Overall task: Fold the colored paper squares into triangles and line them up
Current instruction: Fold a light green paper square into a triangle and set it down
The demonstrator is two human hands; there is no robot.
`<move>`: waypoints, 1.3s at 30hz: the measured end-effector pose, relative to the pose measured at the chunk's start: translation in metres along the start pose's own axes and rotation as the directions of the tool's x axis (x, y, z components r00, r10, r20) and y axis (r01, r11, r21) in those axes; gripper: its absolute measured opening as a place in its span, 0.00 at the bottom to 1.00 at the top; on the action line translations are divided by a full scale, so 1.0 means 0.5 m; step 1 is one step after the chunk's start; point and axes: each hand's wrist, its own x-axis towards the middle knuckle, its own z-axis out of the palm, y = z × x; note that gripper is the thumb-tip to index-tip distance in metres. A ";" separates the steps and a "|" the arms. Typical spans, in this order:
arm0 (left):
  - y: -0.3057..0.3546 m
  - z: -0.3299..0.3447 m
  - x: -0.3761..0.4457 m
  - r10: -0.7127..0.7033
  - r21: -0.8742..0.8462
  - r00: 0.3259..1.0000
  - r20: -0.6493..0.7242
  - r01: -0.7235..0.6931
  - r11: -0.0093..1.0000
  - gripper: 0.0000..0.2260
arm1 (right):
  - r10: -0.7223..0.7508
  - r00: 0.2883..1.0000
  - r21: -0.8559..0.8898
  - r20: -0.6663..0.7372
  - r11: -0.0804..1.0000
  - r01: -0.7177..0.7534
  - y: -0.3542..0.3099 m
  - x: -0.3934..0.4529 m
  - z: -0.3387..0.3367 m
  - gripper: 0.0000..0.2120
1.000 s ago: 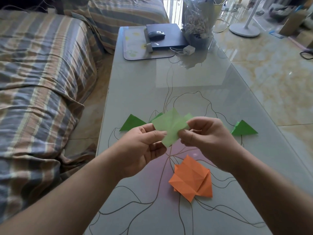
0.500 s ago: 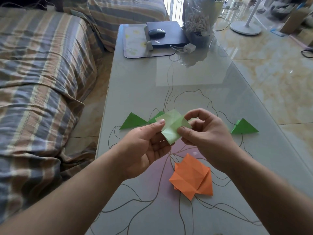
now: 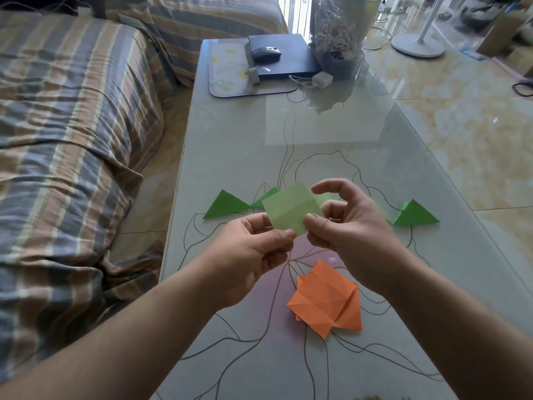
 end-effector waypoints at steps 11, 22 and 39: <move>-0.006 0.003 0.008 -0.019 -0.081 0.997 -0.068 0.014 0.997 0.10 | 0.133 0.989 0.049 -0.058 0.990 -0.130 0.001 0.005 0.000 0.19; -0.012 0.001 0.007 0.098 0.048 0.991 -0.093 -0.094 0.994 0.12 | 0.256 0.961 0.087 0.109 0.960 -0.265 0.006 0.003 0.007 0.21; -0.008 -0.004 0.008 0.063 0.087 0.998 -0.030 -0.060 0.994 0.09 | 0.135 0.991 0.001 -0.006 0.991 -0.135 0.002 0.003 0.010 0.31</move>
